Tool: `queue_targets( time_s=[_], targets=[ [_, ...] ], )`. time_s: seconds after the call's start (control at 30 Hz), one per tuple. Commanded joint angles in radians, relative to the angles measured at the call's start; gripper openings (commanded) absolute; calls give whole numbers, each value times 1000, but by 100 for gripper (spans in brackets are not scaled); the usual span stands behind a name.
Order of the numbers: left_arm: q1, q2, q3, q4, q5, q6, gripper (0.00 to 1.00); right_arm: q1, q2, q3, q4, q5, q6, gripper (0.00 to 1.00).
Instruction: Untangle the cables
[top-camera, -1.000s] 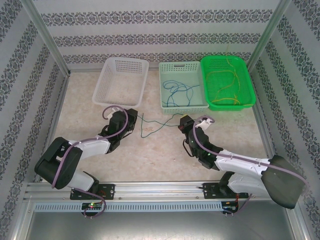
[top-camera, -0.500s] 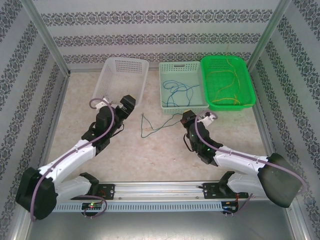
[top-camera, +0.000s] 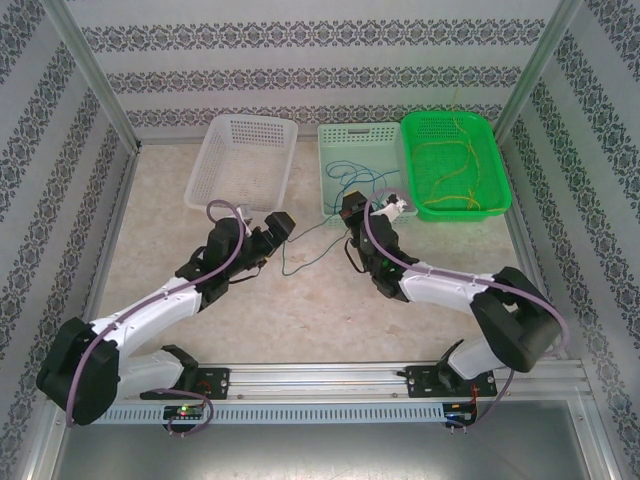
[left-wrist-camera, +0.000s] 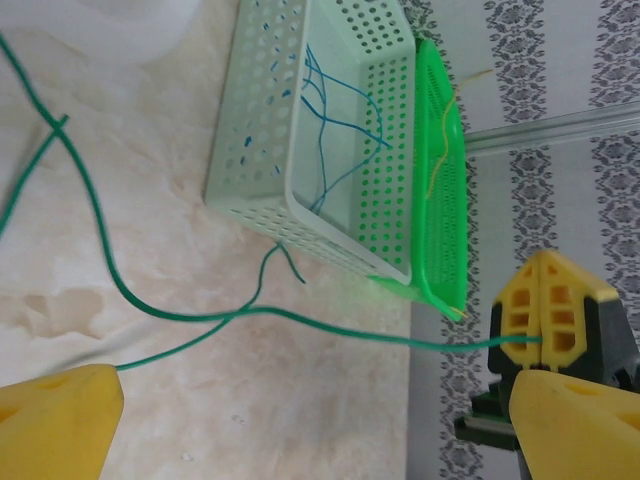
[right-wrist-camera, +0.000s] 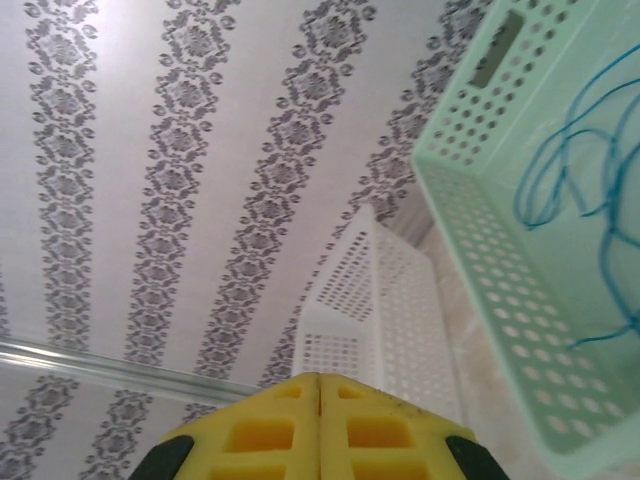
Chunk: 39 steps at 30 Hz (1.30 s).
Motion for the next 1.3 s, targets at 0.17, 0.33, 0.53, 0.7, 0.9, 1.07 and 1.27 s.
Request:
queue_targets(
  time_s=[0.17, 0.33, 0.53, 0.7, 0.9, 1.07, 1.27],
  targets=[
    [-8, 129, 54, 217, 50, -143, 100, -3, 173, 132, 262, -102, 80, 0],
    [-7, 106, 82, 171, -27, -112, 100, 7, 184, 144, 277, -138, 90, 0],
    [-3, 62, 92, 109, -124, -85, 100, 27, 149, 95, 286, -137, 140, 0],
    [4, 110, 109, 157, -87, -113, 95, 32, 129, 87, 319, -172, 159, 0],
    [2, 139, 155, 120, -41, -103, 73, 40, 112, 98, 323, -242, 154, 0],
    [1, 140, 151, 107, -22, -99, 73, 48, 107, 96, 295, -257, 149, 0],
    [2, 107, 170, 20, 8, -42, 73, 31, 132, 108, 288, -307, 162, 0]
  ],
)
